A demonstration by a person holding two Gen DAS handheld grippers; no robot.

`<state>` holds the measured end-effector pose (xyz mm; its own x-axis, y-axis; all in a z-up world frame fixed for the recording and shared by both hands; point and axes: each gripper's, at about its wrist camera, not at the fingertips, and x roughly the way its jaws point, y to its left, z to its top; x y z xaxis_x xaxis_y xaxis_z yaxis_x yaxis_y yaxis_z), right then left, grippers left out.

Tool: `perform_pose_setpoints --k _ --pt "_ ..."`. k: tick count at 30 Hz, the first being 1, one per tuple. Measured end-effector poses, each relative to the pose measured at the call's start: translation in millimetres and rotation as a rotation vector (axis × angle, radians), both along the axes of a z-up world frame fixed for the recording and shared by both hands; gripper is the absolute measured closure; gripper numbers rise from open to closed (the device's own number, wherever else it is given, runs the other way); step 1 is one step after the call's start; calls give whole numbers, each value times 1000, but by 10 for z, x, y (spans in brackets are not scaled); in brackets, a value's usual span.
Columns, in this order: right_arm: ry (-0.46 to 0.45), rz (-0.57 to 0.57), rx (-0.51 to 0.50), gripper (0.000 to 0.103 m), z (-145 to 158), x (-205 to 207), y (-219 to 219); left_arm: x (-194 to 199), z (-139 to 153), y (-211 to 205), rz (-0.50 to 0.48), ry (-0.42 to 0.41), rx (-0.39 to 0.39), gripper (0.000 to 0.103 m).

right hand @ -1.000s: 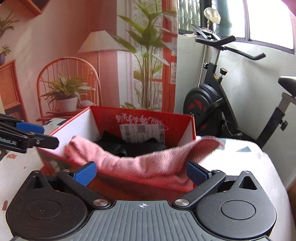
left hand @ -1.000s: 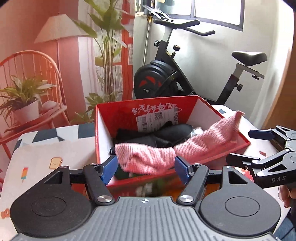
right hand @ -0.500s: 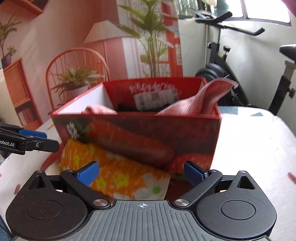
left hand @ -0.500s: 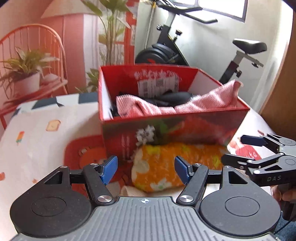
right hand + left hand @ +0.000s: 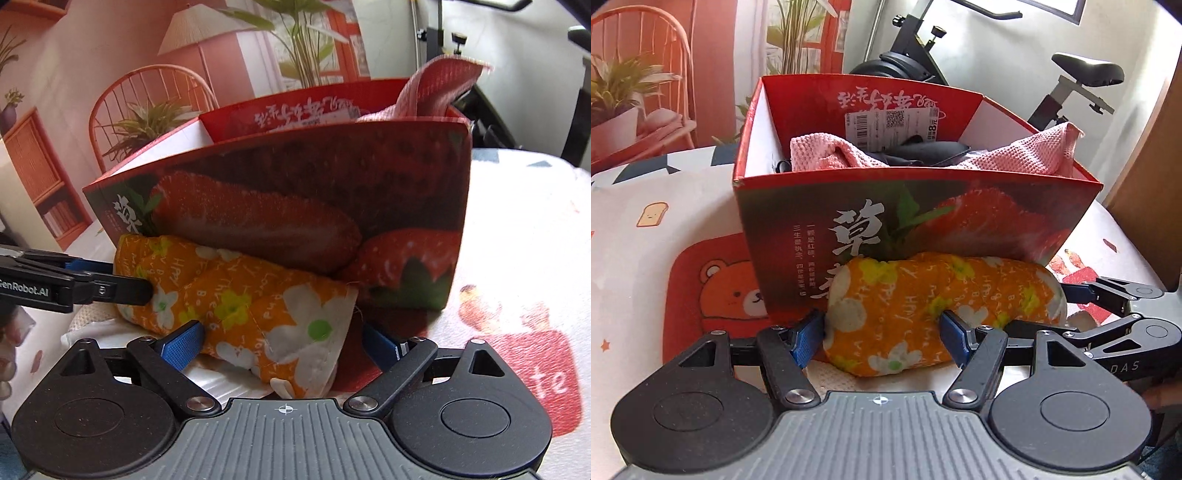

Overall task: Organize soft objects
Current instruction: 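Move the left tool to the orange floral pouch beside the box, then grasp the orange floral pouch with the left tool while the right tool grasps its other end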

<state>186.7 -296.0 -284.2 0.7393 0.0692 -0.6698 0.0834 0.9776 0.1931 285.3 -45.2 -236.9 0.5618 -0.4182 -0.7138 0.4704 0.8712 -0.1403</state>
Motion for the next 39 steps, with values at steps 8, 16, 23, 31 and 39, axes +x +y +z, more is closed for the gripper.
perform_pose_setpoints --k 8,16,23,31,39 --pt "2 10 24 28 -26 64 9 15 -6 19 12 -3 -6 64" --pt "-28 -15 -1 75 98 -22 24 -99 175 6 2 -54 50 89" --pt "-103 -13 -36 84 396 -138 67 -283 473 -8 0 -129 25 90" --pt "-208 -9 -70 85 799 -305 91 -499 785 -11 1 -208 -5 90" --pt "-259 0 -123 85 1075 -429 188 -669 931 6 33 -247 -43 90"
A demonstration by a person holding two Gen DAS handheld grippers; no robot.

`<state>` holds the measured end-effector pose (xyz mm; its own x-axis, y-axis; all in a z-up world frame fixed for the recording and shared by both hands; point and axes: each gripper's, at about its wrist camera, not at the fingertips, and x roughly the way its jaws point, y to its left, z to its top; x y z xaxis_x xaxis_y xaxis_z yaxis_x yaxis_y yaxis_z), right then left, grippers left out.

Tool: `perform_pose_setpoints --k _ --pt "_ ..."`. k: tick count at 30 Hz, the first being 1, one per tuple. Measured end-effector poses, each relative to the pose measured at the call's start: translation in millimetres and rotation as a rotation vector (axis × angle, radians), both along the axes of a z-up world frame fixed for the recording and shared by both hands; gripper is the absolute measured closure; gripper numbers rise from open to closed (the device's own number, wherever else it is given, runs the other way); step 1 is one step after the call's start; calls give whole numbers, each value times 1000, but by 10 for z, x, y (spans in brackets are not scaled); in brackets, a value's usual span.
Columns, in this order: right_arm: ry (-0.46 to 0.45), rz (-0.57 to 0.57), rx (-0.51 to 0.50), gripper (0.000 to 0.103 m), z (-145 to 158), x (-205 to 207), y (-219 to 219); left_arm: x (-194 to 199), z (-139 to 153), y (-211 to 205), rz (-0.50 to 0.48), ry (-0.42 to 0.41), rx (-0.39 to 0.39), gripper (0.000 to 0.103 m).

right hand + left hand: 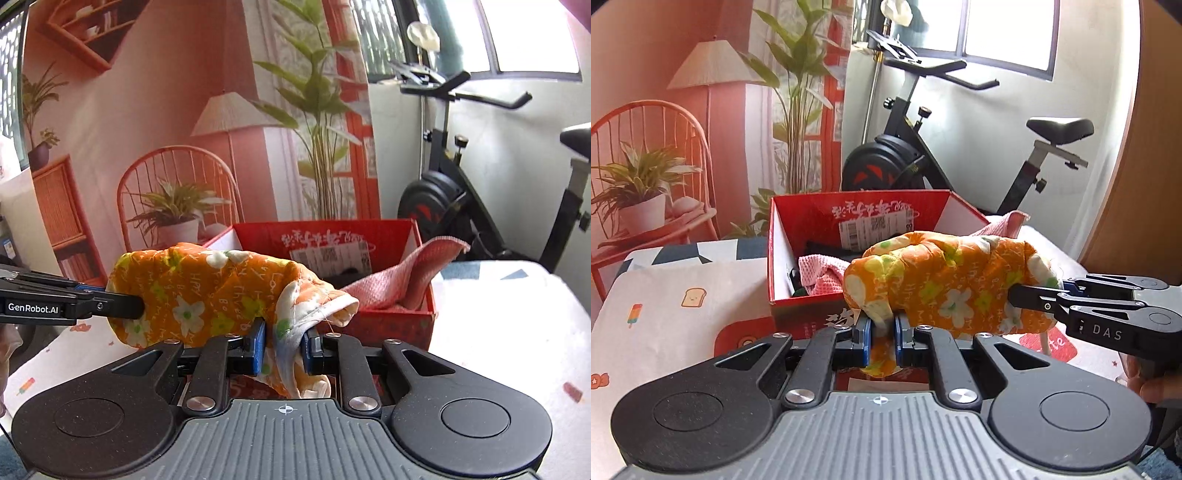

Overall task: Organize soft objects
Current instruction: 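Grasp the orange floral pouch with the left tool while the right tool grasps its other end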

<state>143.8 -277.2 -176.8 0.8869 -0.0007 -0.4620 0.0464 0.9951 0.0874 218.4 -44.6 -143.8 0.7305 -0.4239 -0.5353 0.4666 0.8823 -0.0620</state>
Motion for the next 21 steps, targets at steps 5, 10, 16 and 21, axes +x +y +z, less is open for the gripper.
perform_pose_setpoints --k 5,10,16,21 --pt "-13 -1 -14 85 104 -76 70 -96 53 42 35 6 -51 90" --pt "-51 -17 -51 85 145 -257 216 -268 42 72 72 -6 -98 90" --pt "-85 -30 -78 86 128 -462 365 -350 3 129 104 9 -142 90" --pt "-90 -19 -78 86 171 -476 397 -347 9 140 107 2 -138 90"
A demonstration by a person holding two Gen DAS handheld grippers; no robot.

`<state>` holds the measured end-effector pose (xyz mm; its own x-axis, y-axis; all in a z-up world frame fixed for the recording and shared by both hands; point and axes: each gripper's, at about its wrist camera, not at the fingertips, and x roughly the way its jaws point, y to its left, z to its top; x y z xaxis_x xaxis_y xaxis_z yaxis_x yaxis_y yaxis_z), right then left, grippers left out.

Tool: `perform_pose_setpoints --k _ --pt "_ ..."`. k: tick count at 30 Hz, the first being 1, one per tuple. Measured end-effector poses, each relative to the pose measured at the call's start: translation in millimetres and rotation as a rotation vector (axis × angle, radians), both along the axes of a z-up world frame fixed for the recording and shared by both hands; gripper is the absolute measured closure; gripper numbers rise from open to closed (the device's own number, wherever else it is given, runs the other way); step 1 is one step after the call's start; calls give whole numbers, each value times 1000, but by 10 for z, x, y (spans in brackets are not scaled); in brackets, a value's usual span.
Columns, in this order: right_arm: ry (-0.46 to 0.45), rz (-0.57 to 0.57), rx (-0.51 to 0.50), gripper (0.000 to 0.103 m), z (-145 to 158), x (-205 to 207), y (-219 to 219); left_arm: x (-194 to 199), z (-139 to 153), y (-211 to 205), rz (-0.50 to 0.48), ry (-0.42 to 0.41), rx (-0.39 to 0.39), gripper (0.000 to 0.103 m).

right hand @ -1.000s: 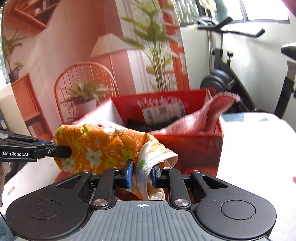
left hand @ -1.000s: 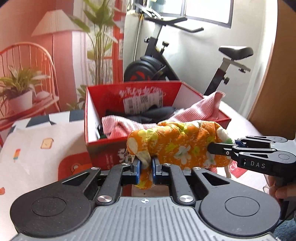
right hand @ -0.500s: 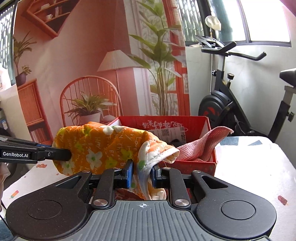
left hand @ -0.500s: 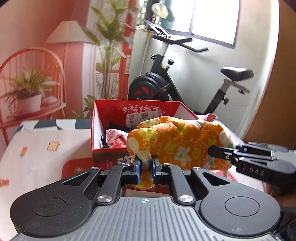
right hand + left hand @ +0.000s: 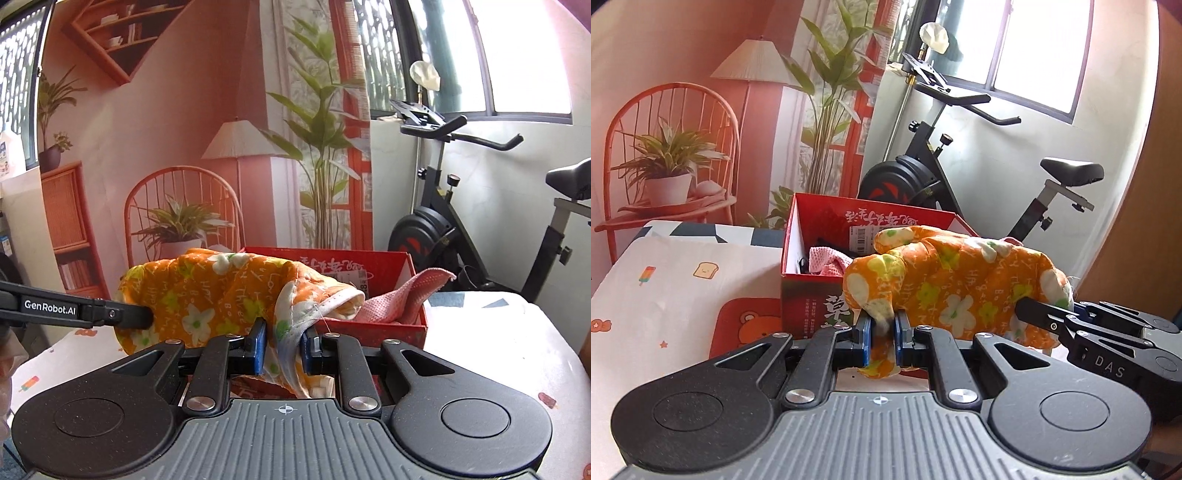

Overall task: Organize soft objects
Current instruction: 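Grasp the orange floral pouch with the left tool while the right tool grasps its other end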

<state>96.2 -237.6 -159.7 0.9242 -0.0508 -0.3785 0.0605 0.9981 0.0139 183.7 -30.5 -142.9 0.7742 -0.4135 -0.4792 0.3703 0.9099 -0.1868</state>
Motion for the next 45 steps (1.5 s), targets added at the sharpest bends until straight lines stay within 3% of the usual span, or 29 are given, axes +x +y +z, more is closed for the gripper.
perform_pose_setpoints --k 11,18,23,28,35,45 --pt "22 26 15 86 204 399 -145 269 107 -26 -1 -20 -6 90" --pt "34 19 49 86 357 915 -422 736 213 -123 -33 19 -7 90" --pt "69 26 11 86 356 1355 -613 1141 224 -221 -37 39 14 90" --pt "146 46 -7 86 295 1888 -746 1584 150 -343 -24 92 37 90" --pt "236 11 41 86 85 2437 -954 1968 35 -406 -5 133 53 90" --pt "303 -27 66 86 -207 2581 -1049 2113 -160 -555 -22 157 137 89"
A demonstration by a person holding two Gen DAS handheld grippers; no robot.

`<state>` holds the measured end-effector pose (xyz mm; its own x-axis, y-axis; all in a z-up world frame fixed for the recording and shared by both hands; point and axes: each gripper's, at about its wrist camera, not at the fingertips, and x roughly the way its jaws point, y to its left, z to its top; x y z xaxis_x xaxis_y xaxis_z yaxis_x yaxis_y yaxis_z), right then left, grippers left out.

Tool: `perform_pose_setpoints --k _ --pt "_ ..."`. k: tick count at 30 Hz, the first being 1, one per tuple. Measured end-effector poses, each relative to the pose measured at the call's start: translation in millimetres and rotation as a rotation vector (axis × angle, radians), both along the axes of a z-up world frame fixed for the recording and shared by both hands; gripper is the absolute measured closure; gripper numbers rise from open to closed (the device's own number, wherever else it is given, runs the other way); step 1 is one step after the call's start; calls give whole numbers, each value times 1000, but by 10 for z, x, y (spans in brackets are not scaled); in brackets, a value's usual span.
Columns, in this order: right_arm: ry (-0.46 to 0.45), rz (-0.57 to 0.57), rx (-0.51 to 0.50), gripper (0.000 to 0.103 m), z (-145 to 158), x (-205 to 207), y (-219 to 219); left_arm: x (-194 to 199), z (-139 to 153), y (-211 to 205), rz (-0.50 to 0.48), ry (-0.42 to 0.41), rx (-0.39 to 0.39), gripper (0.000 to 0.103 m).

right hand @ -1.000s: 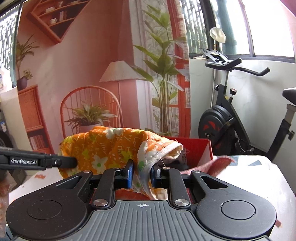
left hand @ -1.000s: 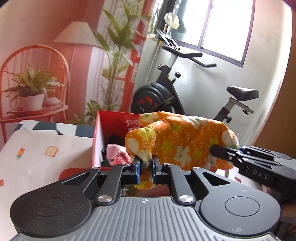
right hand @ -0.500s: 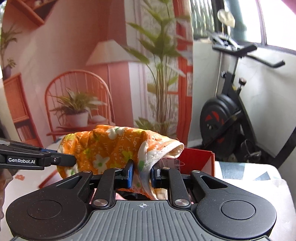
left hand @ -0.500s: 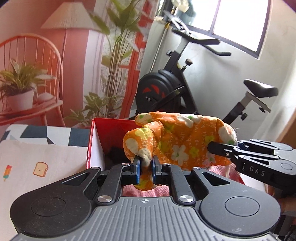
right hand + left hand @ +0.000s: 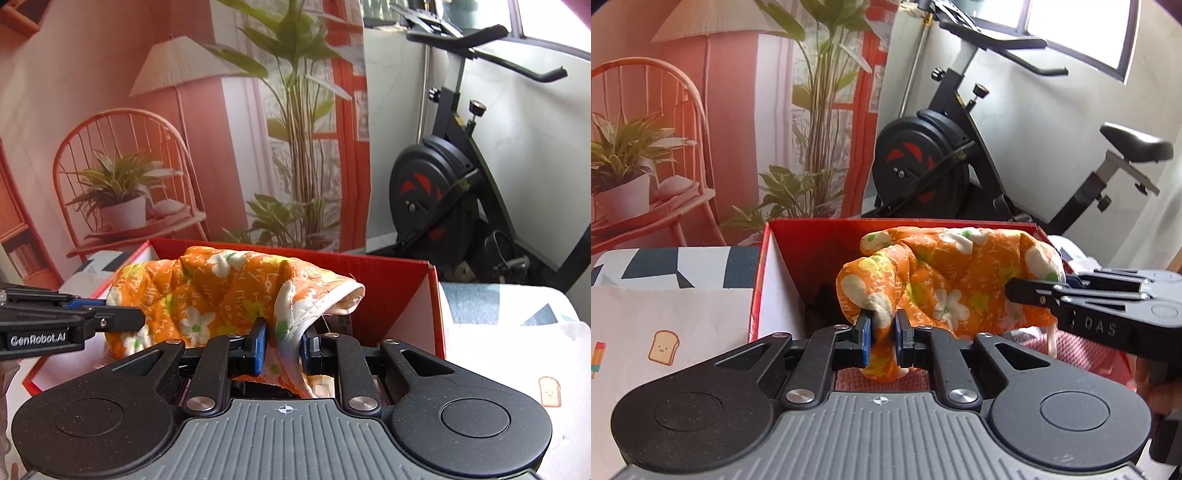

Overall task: Organize soft objects
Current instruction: 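Grasp the orange floral pouch with the left tool while the right tool grasps its other end, then lower the pouch into the red box and open both tools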

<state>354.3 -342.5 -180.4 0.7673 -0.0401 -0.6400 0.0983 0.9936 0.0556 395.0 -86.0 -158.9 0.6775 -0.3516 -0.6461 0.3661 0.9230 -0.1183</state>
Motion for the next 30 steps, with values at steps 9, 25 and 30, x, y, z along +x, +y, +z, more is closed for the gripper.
perform_pose_setpoints --k 9,25,30 --pt "-10 -62 -49 53 -7 -140 18 -271 113 -18 -44 -139 95 48" --pt "-135 28 -32 45 207 -1295 621 -1219 183 478 12 -137 -22 47" --pt "-163 12 -7 45 123 -1703 778 -1519 106 643 44 -136 -38 47"
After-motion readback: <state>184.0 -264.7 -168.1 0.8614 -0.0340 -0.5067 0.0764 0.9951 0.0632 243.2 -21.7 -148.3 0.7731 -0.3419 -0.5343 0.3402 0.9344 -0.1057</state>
